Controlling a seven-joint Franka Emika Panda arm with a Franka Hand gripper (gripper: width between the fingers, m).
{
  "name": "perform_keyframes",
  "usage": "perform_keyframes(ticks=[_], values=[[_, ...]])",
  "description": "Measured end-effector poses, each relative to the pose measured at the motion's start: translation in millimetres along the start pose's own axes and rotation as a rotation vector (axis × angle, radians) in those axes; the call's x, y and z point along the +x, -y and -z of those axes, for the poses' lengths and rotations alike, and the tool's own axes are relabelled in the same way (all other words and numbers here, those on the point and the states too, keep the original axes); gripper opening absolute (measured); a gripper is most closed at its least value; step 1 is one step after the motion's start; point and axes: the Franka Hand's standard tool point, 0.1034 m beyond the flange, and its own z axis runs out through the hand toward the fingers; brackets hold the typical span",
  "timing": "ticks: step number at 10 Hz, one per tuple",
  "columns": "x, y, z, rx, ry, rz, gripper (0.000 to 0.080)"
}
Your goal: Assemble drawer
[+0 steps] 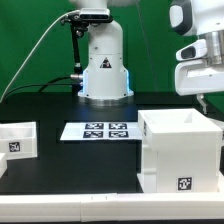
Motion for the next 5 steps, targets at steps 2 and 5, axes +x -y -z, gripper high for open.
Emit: perform_keyframes(ticks=[2, 5], values=[[6.0, 3.9, -9.3, -0.034, 0.073, -0.133, 0.0649], [6.2, -3.6, -26.2, -0.019, 0.034, -0.165, 0.0649]])
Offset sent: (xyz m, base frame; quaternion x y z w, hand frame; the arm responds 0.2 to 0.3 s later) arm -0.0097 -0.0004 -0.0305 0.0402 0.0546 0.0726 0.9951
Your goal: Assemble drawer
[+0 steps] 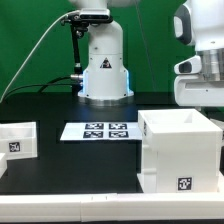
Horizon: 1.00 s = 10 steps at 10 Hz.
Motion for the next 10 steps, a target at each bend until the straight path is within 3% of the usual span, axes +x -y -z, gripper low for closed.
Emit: perform_keyframes(ticks=[2, 4, 5, 8, 9, 10], values=[[2.6, -2.7, -2.6, -0.002, -0.001, -0.015, 0.0649], [6.2, -8.3, -20.8, -0.026, 0.021, -0.061, 0.0649], [13.1, -2.3, -21.4, -0.035, 0.042, -0.073, 0.0649], [13.1, -5.8, -24.7, -0.042, 0.043, -0.075, 0.0621], [13.1, -5.8, -24.7, -0.042, 0.043, -0.075, 0.0437], [13.1, -5.8, -24.7, -0.042, 0.043, -0.075, 0.0437]])
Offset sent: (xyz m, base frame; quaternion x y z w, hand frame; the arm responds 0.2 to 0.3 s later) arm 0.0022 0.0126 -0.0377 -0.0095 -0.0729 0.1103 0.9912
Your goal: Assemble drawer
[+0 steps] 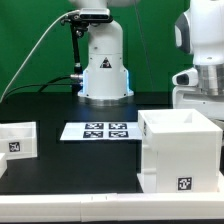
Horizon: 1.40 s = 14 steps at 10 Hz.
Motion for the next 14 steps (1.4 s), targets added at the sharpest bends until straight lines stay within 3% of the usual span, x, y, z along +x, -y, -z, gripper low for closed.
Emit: perform_keyframes(ticks=[2, 5, 9, 13, 14], values=[[0.0, 0.0, 0.0, 0.0, 0.0, 0.0, 0.0072], [-5.6, -0.9, 1.9, -0.02, 0.022, 0.124, 0.0036], [14.5, -4.5, 28.1, 0.004, 0.02, 0.35, 0.0034], [14.4, -6.9, 25.7, -0.002, 0.023, 0.365, 0.0034], [19.4, -13.1, 32.6, -0.014, 0.032, 0.493, 0.0034]])
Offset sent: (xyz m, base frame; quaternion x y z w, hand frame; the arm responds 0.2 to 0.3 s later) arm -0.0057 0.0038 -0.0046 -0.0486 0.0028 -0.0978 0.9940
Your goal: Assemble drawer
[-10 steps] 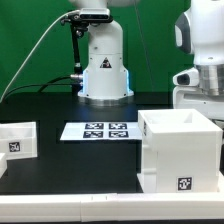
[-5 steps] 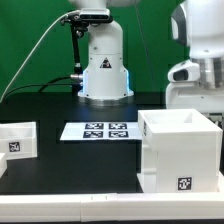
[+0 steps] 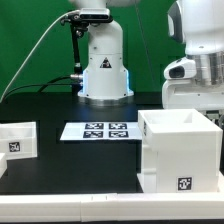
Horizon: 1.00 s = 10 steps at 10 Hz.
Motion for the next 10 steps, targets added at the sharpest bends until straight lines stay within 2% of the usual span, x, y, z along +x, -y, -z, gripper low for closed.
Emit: perform_keyframes(ticks=[2, 3, 4, 8, 9, 10], values=[[14.0, -38.3, 28.3, 0.002, -0.01, 0.228, 0.0034], [23.7, -52.2, 40.3, 0.01, -0.019, 0.291, 0.0034], [29.1, -60.1, 45.4, 0.006, -0.052, 0.318, 0.0034], [26.3, -64.9, 42.5, -0.001, -0.057, 0.304, 0.0034], [23.2, -79.0, 38.5, -0.043, -0.067, 0.498, 0.0034], [24.3, -99.7, 40.5, -0.062, -0.036, 0.671, 0.0034]])
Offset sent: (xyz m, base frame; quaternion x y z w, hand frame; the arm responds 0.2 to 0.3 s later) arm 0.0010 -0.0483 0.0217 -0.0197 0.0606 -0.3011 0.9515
